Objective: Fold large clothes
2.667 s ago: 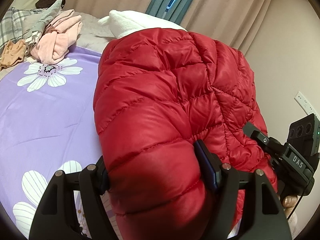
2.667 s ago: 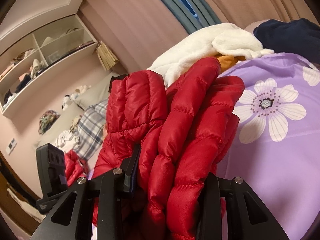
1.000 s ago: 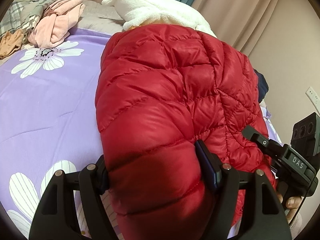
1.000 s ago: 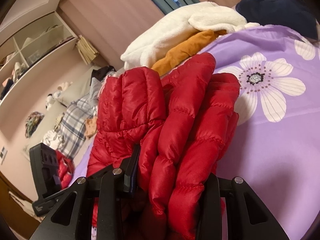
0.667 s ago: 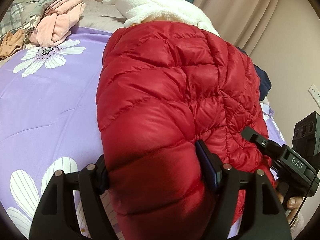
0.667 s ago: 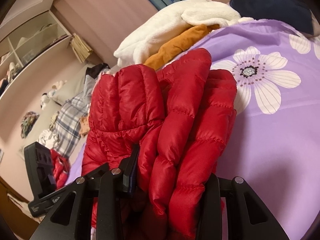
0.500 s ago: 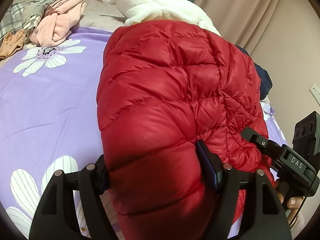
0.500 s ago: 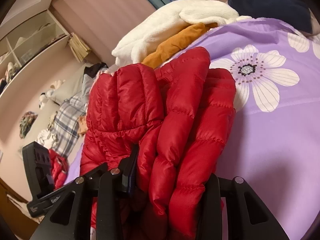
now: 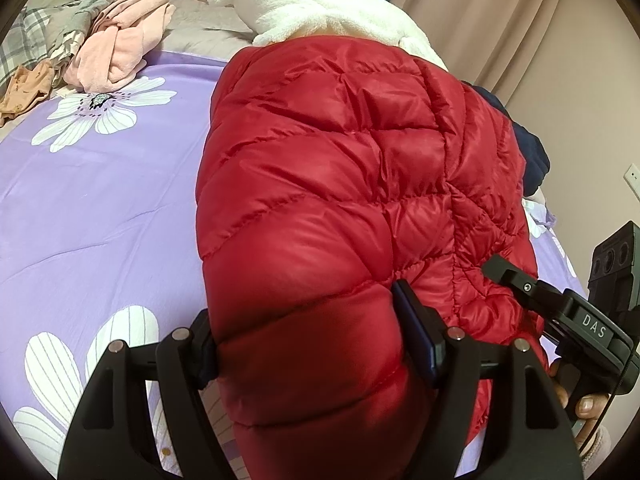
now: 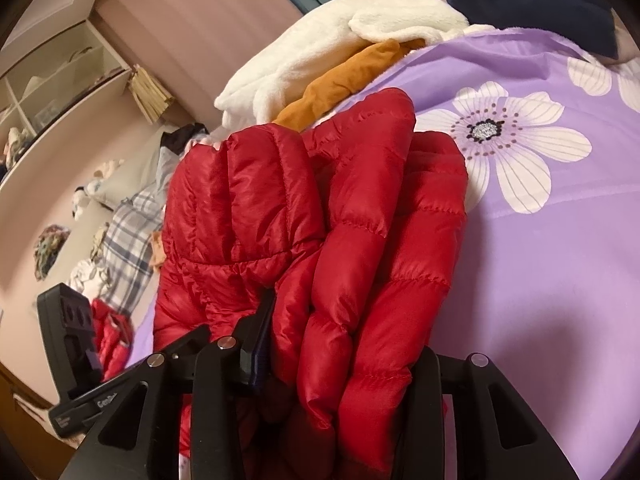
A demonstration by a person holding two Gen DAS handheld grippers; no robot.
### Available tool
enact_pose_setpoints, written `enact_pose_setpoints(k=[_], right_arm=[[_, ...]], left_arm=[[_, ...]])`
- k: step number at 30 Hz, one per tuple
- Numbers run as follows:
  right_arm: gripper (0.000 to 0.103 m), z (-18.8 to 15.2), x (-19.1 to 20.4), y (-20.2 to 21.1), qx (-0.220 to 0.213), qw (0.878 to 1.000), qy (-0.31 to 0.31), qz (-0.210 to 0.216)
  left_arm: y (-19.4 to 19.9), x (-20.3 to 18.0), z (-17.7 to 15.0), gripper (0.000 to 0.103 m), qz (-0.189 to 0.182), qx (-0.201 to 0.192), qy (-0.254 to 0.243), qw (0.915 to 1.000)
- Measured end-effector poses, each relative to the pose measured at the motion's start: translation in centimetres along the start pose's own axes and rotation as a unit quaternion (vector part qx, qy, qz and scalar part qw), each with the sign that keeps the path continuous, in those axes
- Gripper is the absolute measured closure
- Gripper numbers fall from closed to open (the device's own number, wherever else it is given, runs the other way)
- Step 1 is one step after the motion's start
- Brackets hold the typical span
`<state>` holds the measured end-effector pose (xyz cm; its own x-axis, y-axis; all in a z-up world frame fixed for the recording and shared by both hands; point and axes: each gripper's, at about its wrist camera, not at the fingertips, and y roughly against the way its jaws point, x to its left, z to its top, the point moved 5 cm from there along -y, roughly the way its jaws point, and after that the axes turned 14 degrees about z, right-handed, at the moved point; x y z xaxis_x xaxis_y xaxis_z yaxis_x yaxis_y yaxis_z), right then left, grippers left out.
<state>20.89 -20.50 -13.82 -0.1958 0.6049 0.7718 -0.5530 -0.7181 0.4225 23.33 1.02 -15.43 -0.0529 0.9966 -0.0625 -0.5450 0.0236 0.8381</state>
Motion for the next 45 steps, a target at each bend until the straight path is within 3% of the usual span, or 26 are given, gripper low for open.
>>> enact_pose_setpoints(k=[33, 45], right_arm=[[0.062, -0.09, -0.30, -0.10, 0.003, 1.000, -0.006, -0.006], [0.057, -0.32, -0.42, -0.09, 0.005, 1.000, -0.013, -0.018]], left_arm=[[0.03, 0.45, 0.03, 0.027, 0.002, 0.001, -0.001, 1.0000], [0.13, 0.79, -0.21, 0.025, 0.008, 0.003, 0.003, 1.0000]])
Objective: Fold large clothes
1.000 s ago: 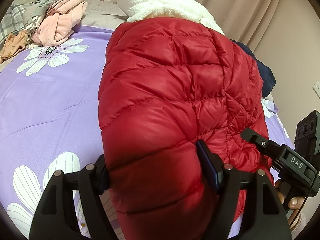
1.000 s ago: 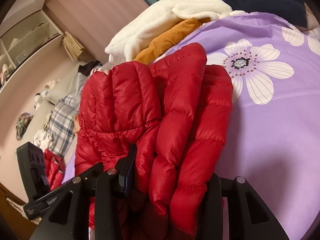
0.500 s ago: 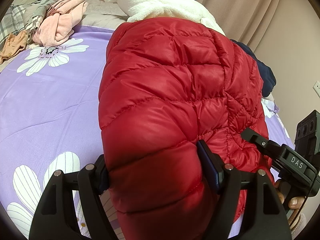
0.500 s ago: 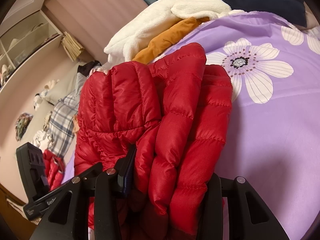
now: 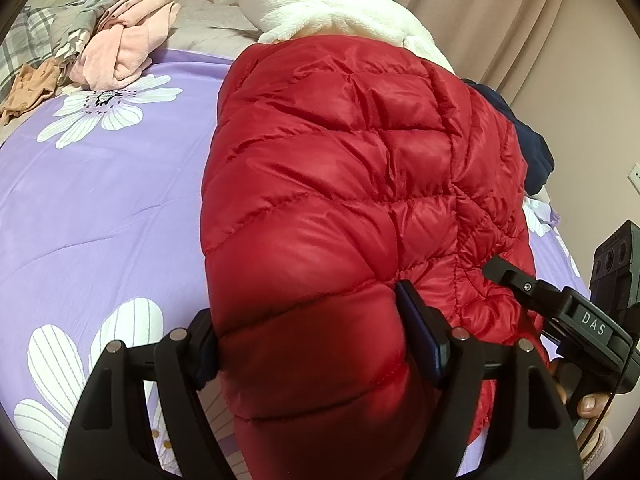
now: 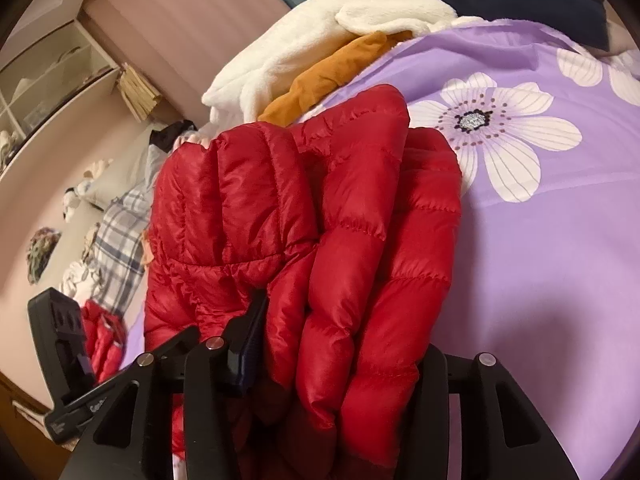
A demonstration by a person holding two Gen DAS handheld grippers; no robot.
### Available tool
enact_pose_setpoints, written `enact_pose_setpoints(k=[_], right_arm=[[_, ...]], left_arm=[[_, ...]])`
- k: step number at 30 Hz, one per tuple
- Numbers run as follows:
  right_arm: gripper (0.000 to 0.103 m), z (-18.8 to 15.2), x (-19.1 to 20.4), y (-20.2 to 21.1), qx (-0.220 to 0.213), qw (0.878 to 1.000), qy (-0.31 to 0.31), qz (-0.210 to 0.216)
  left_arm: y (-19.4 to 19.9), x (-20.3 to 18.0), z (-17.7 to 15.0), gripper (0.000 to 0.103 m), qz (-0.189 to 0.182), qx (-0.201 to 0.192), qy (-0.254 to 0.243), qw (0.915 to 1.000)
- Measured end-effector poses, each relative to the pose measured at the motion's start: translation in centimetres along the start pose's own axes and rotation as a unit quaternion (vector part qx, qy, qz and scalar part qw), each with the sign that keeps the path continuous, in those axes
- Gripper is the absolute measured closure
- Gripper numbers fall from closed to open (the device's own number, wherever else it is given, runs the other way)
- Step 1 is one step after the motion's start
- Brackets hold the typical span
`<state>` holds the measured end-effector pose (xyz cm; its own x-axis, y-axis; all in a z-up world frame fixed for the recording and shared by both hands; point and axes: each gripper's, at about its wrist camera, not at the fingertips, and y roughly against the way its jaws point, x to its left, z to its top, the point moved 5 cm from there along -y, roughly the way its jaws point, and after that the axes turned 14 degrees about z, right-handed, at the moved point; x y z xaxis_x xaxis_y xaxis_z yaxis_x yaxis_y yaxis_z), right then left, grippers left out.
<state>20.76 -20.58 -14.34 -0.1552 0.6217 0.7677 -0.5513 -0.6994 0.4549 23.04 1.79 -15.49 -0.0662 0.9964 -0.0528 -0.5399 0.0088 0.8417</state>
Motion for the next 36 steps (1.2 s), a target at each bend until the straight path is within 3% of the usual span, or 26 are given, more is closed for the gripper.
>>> enact_pose_setpoints(k=[11, 20, 27, 34, 36], right_arm=[[0.036, 0.1, -0.2, -0.1, 0.011, 0.999, -0.001, -0.032], [0.036, 0.4, 0.1, 1.8, 0.000, 0.999, 0.004, -0.044], [0.036, 1.8, 1.3, 5.1, -0.060, 0.993, 0.049, -0.088], [0.036, 3.4, 5.5, 4.0, -0.062, 0.987, 0.138, -0.059], [0.038, 3.8, 6.8, 2.9, -0.055, 0.986, 0.154, -0.043]], left_arm=[[0.6, 0.2, -0.4, 0.023, 0.016, 0.002, -0.001, 0.9999], [1.7, 0.5, -0.5, 0.023, 0.029, -0.002, -0.001, 0.9996], [2.8, 0.6, -0.9, 0.024, 0.045, -0.010, 0.001, 0.9989], [4.5, 0.2, -1.0, 0.028, 0.058, -0.032, -0.014, 0.9977], [5.1, 0.1, -1.0, 0.036, 0.058, -0.039, -0.022, 0.9973]])
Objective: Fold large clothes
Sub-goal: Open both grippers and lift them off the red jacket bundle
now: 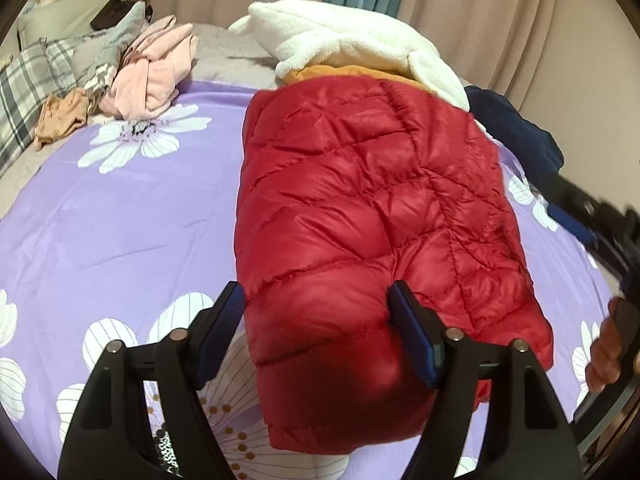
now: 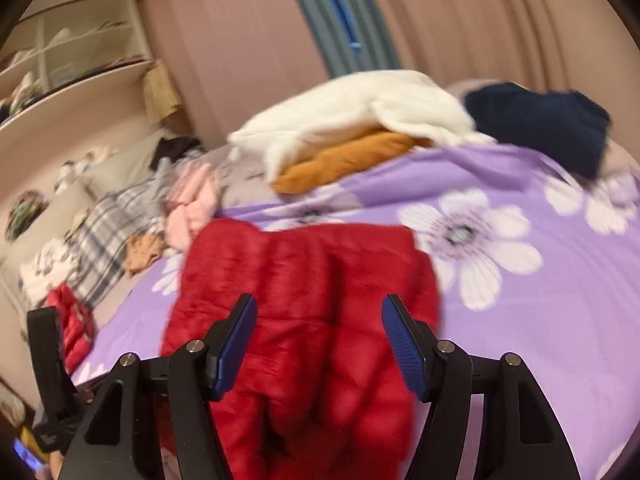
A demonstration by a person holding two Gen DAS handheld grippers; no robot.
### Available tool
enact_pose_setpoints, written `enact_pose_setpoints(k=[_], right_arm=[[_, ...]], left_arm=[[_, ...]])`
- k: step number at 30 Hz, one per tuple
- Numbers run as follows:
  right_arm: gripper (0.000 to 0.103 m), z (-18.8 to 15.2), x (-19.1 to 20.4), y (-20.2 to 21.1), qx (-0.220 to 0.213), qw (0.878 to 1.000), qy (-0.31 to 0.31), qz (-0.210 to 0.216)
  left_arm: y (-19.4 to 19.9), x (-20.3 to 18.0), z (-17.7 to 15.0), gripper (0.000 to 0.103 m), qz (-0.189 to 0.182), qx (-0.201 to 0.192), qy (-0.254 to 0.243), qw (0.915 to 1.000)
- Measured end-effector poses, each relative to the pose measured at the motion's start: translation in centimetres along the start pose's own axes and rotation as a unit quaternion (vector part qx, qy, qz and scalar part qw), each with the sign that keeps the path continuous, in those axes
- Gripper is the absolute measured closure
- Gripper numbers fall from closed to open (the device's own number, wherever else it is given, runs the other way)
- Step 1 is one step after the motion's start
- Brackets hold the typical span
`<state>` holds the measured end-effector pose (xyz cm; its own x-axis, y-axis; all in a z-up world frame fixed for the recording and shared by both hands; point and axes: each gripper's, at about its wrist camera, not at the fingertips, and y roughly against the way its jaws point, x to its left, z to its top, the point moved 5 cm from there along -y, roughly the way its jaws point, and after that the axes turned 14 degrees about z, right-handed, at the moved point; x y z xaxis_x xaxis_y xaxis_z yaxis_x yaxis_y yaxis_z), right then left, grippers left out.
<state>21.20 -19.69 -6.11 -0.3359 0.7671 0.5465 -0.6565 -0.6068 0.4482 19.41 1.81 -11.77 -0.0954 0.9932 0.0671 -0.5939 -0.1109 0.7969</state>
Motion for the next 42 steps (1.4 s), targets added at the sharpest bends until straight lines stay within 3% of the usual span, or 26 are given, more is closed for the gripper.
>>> enact_pose_setpoints(k=[2, 5, 13, 19, 26, 30, 35, 42], right_arm=[[0.046, 0.8, 1.2, -1.2, 0.008, 1.000, 0.023, 0.011], [0.060, 1.3, 2.1, -3.2, 0.025, 0.999, 0.045, 0.017], [0.067, -1.4, 0.6, -7.4, 0.107, 0.993, 0.045, -0.023], [0.068, -3.0, -0.7, -8.3, 0.141, 0.989, 0.028, -0.031], [0.068, -2.7, -0.7, -6.8, 0.112, 0.994, 0.013, -0.011], [0.068, -2.2, 0.5, -5.5, 0.093, 0.995, 0.039, -0.013], [0.068, -1.9, 2.2, -3.6, 0.078, 0.995, 0.070, 0.002], [0.068, -4.6, 1.7, -4.0, 0.114, 0.991, 0.073, -0.010]], left_arm=[[0.5, -0.4, 0.0, 0.049, -0.010, -0.001, -0.013, 0.9999], [0.8, -0.9, -0.2, 0.057, -0.009, -0.004, -0.029, 0.9995], [-0.4, -1.3, -1.1, 0.058, -0.009, 0.003, -0.056, 0.9984], [-0.6, -1.3, -0.9, 0.057, -0.014, 0.003, -0.054, 0.9985], [0.0, -0.4, 3.3, 0.058, -0.005, -0.036, -0.019, 0.9992], [-1.6, -0.5, 5.2, 0.059, 0.002, -0.027, -0.010, 0.9996], [-2.6, -1.1, 4.8, 0.059, 0.011, -0.018, -0.030, 0.9993], [-3.5, -1.5, 3.7, 0.059, 0.012, -0.004, -0.046, 0.9989]])
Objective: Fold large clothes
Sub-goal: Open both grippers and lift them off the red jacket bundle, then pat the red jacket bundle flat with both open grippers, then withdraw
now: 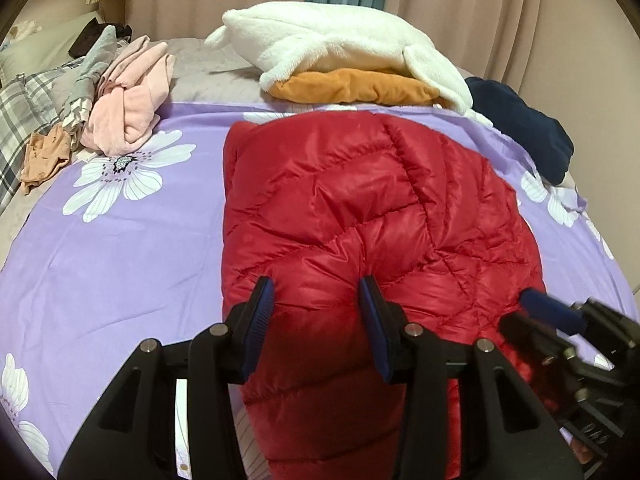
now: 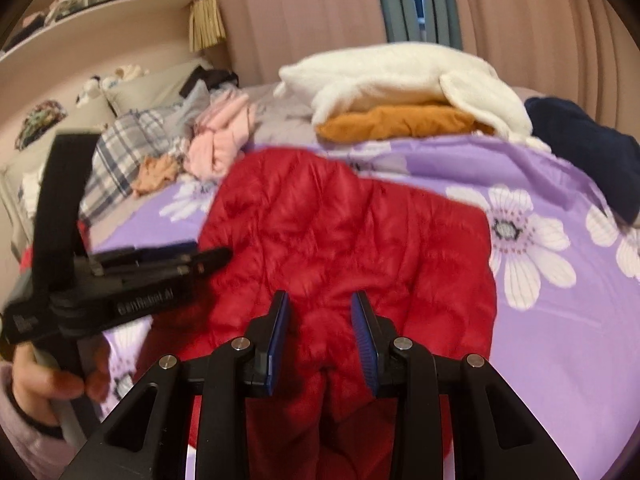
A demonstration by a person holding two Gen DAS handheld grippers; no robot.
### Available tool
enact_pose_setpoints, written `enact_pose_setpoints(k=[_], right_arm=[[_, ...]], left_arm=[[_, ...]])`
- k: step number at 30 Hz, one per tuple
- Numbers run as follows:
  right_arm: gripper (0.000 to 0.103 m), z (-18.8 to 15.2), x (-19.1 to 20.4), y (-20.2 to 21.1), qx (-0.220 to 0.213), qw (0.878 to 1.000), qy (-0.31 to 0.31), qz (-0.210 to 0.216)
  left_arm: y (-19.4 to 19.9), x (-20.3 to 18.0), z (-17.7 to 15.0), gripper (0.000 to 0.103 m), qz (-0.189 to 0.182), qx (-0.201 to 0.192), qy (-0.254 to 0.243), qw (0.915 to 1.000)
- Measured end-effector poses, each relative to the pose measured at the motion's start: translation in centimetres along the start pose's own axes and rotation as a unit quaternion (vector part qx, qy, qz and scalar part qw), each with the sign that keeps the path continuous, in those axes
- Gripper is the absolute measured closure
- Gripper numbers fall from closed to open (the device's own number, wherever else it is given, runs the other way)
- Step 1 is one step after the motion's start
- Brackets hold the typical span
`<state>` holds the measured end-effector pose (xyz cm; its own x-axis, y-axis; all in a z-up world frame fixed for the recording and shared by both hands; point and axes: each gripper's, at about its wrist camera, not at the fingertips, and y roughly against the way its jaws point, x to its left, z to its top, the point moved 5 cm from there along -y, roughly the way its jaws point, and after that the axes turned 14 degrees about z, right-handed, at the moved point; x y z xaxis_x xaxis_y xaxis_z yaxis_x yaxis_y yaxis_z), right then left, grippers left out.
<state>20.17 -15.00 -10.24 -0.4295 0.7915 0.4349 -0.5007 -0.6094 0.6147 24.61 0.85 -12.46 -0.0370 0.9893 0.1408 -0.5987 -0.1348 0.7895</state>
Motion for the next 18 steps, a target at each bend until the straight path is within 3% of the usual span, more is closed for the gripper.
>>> enact_pose_setpoints(k=[10, 18], right_arm=[[0.068, -1.8, -1.0, -1.6, 0.021, 1.000, -0.020, -0.002], [0.068, -1.6, -0.7, -0.7, 0.020, 0.999, -0.029, -0.002]], left_arm=[[-0.8, -0.3, -0.7, 0.059, 0.001, 0.016, -0.012, 0.9998], [1.9, 0.1, -1.6, 0.059, -0.001, 0.001, 0.000, 1.0000]])
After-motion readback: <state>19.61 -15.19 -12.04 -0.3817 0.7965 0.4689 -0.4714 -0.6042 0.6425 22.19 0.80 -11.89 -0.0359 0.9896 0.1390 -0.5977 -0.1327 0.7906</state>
